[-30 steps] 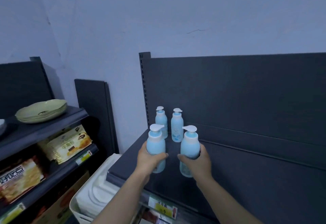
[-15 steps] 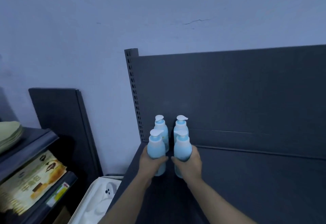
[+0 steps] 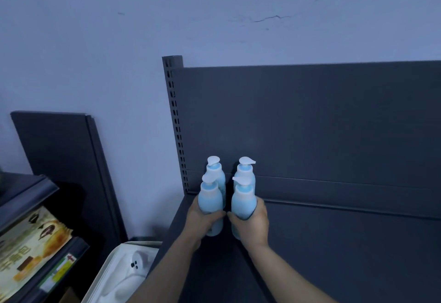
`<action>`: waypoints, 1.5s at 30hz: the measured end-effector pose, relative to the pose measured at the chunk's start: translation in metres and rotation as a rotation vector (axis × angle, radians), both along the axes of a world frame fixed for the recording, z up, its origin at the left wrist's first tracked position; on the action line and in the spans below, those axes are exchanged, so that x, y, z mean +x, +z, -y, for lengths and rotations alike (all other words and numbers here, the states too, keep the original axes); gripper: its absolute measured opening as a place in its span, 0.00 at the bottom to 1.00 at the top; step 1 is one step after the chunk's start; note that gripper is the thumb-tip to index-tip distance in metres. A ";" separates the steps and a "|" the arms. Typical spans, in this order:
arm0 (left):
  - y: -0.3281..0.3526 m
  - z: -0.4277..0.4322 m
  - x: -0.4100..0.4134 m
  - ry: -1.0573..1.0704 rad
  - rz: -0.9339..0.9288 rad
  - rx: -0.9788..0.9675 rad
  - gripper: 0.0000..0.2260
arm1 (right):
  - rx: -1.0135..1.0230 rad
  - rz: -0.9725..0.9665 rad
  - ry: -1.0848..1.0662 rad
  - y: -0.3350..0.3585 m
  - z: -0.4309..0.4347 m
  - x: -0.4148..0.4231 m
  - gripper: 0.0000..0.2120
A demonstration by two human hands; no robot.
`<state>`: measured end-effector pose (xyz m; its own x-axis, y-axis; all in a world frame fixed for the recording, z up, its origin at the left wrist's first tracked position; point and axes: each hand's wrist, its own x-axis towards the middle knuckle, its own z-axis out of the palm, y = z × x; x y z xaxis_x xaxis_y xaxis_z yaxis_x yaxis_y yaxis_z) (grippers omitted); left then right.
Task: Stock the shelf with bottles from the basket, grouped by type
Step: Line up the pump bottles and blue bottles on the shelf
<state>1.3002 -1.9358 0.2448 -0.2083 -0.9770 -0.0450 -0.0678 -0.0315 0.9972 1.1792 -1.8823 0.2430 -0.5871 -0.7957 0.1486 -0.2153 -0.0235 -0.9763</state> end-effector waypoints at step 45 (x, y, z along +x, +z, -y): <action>0.190 -0.117 -0.198 0.191 0.728 -1.385 0.30 | 0.148 -1.338 -0.779 0.196 -0.162 -0.191 0.30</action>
